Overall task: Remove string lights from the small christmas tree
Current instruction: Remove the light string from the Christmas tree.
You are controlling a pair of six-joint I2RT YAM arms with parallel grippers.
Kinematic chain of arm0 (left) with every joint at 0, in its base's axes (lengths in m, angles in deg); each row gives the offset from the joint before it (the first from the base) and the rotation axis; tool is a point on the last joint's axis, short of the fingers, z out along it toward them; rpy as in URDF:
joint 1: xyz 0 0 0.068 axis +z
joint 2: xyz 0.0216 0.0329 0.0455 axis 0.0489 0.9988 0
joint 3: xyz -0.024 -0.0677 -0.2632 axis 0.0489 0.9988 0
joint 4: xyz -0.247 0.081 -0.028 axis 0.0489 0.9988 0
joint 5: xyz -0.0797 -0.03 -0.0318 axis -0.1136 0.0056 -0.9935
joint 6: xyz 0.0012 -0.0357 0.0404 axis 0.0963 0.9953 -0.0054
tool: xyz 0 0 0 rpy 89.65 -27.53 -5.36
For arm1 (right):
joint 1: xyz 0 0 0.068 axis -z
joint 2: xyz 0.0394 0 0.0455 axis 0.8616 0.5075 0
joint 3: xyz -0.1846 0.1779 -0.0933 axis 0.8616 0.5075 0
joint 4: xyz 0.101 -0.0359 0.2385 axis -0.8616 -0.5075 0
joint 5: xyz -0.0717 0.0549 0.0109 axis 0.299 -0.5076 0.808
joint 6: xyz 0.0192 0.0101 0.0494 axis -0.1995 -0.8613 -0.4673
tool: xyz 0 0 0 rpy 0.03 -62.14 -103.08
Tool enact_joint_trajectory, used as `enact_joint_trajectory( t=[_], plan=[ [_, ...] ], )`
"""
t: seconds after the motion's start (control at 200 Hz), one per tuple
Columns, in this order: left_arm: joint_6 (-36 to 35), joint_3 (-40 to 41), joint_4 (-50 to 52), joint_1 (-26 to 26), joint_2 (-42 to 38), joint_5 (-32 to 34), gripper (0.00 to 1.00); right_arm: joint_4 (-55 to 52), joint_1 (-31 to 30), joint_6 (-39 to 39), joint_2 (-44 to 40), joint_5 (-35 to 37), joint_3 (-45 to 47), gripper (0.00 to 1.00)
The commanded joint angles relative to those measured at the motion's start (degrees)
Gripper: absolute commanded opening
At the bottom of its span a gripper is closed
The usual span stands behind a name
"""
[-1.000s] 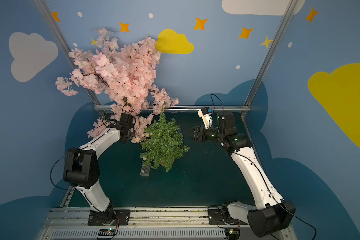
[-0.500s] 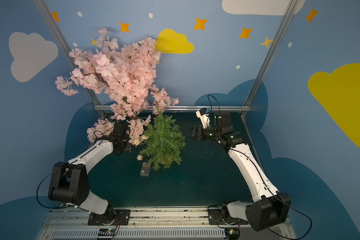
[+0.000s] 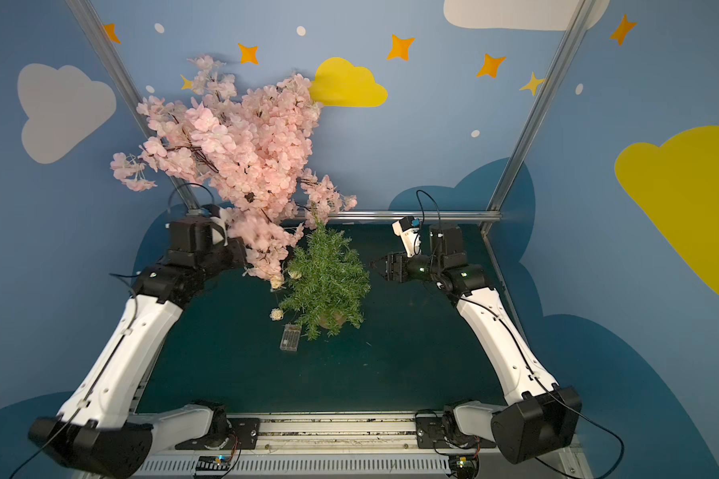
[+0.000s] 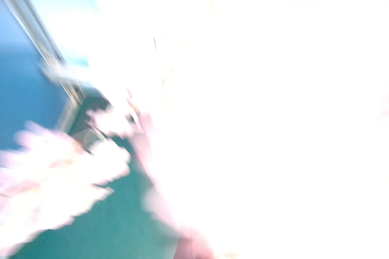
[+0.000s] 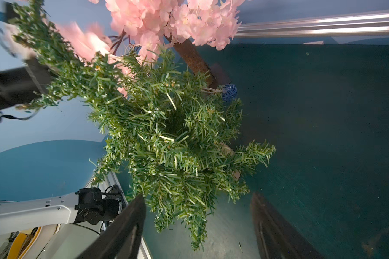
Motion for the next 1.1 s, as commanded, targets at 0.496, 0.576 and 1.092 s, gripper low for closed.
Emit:
enact_joint_trajectory(
  t=[0.496,0.576,1.092],
  plan=[
    [-0.8,-10.5,12.3,2.2,-11.0,-2.1,0.03,0.0,0.3,-1.5,-4.7,-0.6,1.0,0.74],
    [-1.3,-7.7,12.6,2.2,-11.4,-0.9,0.03,0.2,0.3,-1.9,-5.4,-0.5,1.6,0.74],
    [-1.5,17.8,7.4,9.3,-2.7,9.6,0.03,-2.0,-0.2,-1.1,-7.9,0.1,2.7,0.74]
  ],
)
